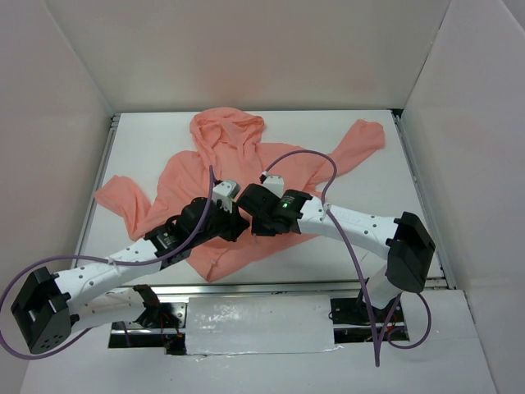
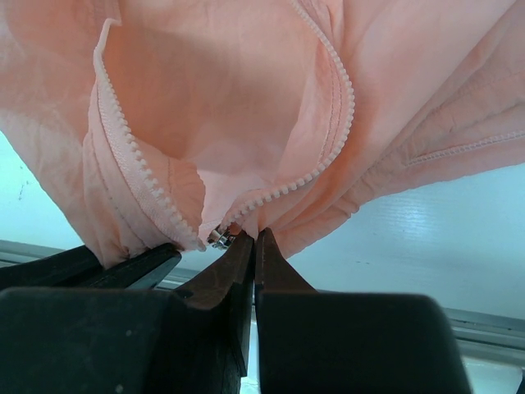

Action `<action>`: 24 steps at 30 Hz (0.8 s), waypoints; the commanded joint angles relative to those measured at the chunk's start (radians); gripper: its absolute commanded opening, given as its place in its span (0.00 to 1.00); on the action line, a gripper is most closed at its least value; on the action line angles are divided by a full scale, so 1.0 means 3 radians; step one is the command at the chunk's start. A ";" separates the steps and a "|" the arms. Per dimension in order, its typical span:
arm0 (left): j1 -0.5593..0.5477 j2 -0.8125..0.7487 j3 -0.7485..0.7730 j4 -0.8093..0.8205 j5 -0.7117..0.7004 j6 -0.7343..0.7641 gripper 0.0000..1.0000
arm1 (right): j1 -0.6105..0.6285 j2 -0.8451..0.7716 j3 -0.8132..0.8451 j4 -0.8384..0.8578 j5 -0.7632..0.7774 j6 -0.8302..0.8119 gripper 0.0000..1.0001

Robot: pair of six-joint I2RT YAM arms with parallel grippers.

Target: Zip up the jacket

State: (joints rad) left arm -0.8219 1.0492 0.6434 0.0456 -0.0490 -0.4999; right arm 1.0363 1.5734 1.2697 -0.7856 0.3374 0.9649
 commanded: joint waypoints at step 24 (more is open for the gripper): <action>-0.0042 0.0000 -0.0012 0.0140 -0.0030 -0.0031 0.00 | 0.0038 -0.0091 0.0201 -0.0056 0.0184 0.0041 0.00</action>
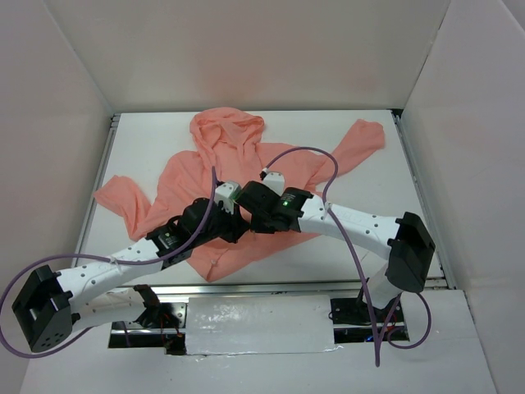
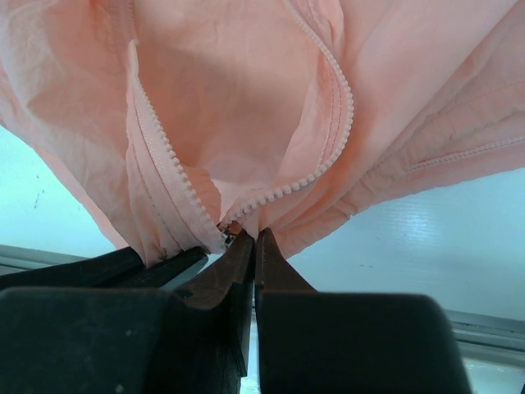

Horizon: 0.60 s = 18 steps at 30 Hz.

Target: Zip up the jacket

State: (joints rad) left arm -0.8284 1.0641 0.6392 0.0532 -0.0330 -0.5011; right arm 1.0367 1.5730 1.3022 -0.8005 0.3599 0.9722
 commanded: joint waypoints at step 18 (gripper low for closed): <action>0.0000 -0.0770 0.0043 -0.1568 -0.2002 -0.1306 0.00 | 0.0358 0.0222 -0.0945 0.0710 -0.0806 -0.0295 0.04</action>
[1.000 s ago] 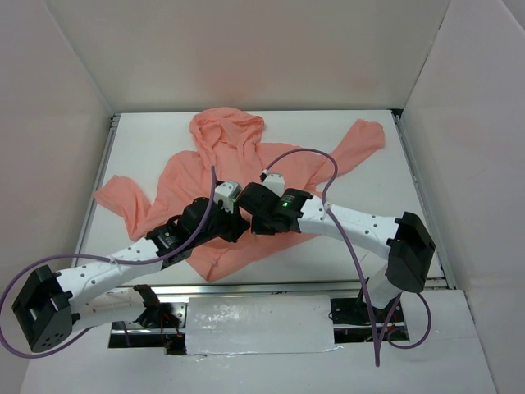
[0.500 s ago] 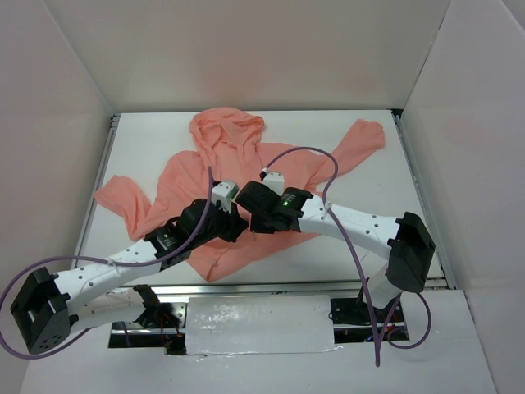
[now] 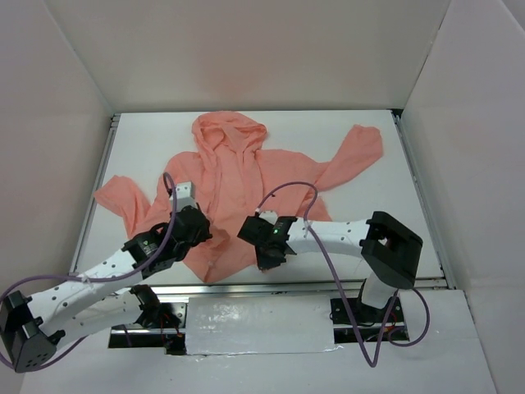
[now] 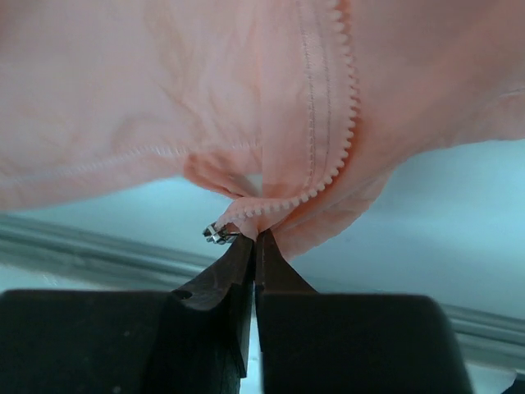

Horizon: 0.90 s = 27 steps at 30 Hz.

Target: Zip up the jacket

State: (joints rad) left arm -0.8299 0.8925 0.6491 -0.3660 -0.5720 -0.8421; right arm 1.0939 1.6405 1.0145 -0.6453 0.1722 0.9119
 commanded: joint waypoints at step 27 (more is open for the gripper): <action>0.0010 -0.0306 -0.0123 -0.0171 0.0270 0.0133 0.00 | 0.0281 -0.0529 -0.0217 0.0407 -0.0416 -0.1899 0.45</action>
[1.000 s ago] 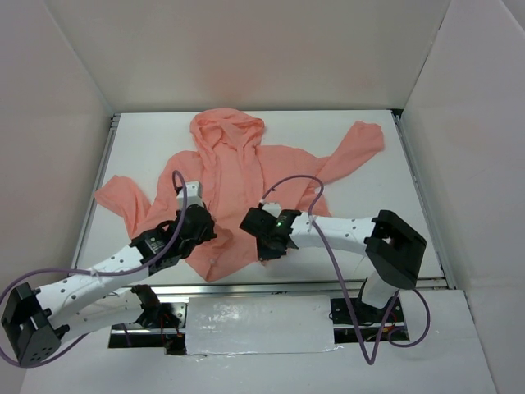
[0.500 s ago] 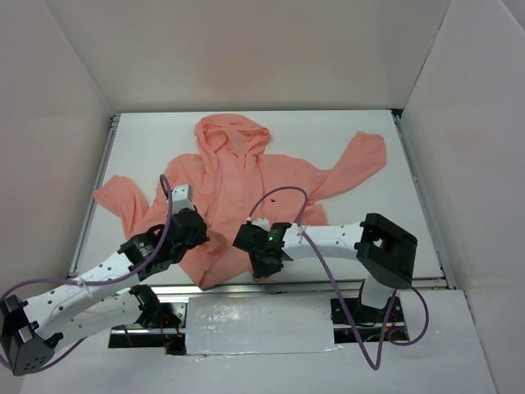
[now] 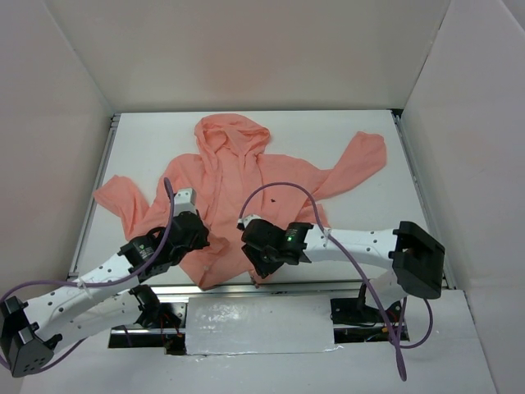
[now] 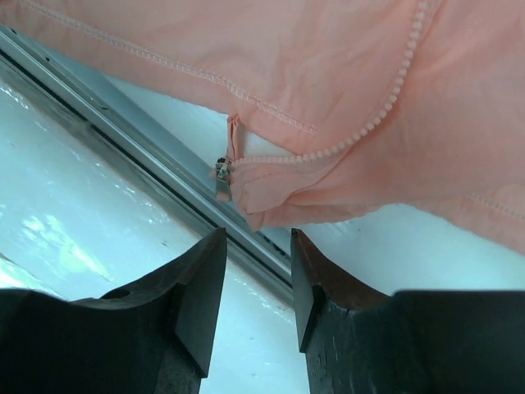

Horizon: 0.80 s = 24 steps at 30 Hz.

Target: Zip up the jacket

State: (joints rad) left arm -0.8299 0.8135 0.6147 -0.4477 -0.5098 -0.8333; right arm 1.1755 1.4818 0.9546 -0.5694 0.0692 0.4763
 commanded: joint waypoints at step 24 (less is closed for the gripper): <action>0.0010 -0.0119 -0.0014 0.0107 0.0201 0.0221 0.00 | 0.0075 0.0598 0.0172 0.0374 -0.0154 -0.0171 0.54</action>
State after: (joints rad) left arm -0.8299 0.7773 0.6147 -0.4423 -0.4580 -0.7853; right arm 1.1805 1.6417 0.9764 -0.4923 0.0418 0.4168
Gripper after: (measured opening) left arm 0.148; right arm 0.541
